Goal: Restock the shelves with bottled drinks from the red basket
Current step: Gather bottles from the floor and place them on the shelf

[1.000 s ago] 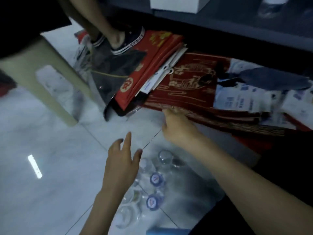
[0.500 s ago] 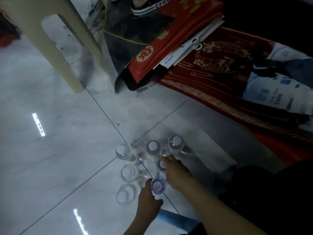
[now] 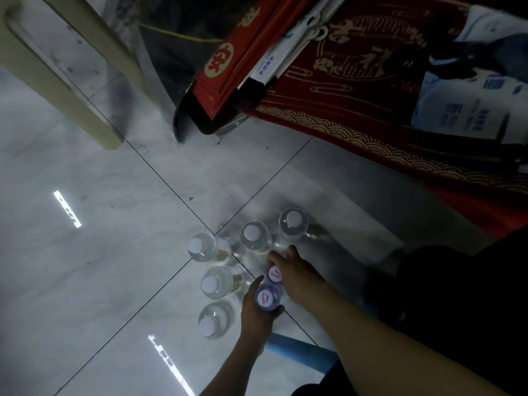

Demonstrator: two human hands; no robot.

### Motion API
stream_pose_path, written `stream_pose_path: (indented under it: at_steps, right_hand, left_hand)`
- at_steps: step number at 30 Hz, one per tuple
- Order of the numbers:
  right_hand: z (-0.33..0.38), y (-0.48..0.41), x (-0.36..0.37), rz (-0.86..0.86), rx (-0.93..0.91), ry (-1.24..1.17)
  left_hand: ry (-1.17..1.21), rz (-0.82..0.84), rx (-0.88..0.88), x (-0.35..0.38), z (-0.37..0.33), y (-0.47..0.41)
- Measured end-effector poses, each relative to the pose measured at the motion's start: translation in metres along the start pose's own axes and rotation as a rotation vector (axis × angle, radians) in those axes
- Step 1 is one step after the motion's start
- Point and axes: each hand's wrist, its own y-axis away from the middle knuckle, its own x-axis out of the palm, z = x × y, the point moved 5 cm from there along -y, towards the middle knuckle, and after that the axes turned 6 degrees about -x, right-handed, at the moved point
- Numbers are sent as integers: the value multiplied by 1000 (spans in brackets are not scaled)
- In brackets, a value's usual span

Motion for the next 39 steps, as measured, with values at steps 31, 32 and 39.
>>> stream_pose_path:
  at_steps: [31, 32, 39]
  right_hand:
    - [99, 206, -252, -609, -440, -1173]
    - [101, 220, -263, -645, -464, -1185]
    - [86, 338, -331, -1037, -514, -1087]
  left_hand:
    - [648, 548, 733, -84, -286, 227]
    - [640, 559, 759, -82, -299, 244]
    - [568, 791, 1011, -39, -386, 337]
